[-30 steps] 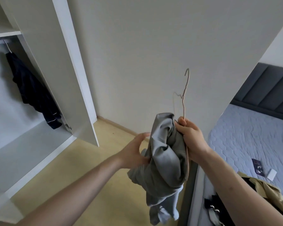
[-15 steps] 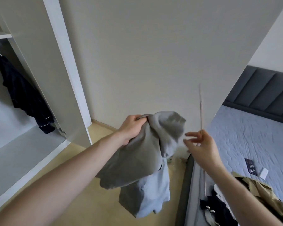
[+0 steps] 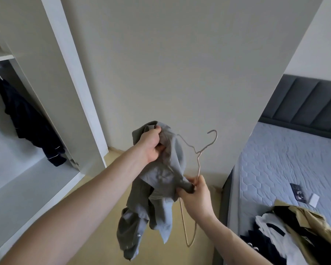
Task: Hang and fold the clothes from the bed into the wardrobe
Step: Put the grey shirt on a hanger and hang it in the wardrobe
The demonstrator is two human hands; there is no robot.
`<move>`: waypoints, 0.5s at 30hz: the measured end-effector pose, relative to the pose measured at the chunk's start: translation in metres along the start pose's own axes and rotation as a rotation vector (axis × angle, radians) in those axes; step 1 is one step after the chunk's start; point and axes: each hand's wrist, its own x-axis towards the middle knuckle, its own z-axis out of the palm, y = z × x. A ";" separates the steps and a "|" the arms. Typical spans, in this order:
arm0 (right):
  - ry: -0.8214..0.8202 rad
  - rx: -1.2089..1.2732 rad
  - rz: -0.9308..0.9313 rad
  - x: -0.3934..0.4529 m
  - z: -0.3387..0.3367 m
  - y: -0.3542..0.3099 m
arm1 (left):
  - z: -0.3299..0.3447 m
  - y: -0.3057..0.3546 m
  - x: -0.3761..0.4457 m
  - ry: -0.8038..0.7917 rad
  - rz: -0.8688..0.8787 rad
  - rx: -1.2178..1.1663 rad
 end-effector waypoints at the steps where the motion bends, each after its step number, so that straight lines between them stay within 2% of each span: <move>1: 0.052 0.016 -0.028 0.007 -0.001 -0.004 | -0.003 0.004 -0.001 -0.001 0.012 0.000; 3: 0.083 0.092 -0.063 0.022 -0.007 -0.014 | -0.013 0.009 -0.002 -0.010 0.047 0.043; 6: 0.021 0.276 -0.089 0.044 -0.024 -0.037 | -0.036 0.001 -0.009 -0.072 0.133 0.189; 12: 0.000 0.399 -0.058 0.067 -0.041 -0.071 | -0.078 -0.070 -0.037 -0.409 0.190 0.790; 15: -0.015 0.411 -0.038 0.069 -0.043 -0.084 | -0.070 -0.106 -0.054 -0.401 0.279 1.046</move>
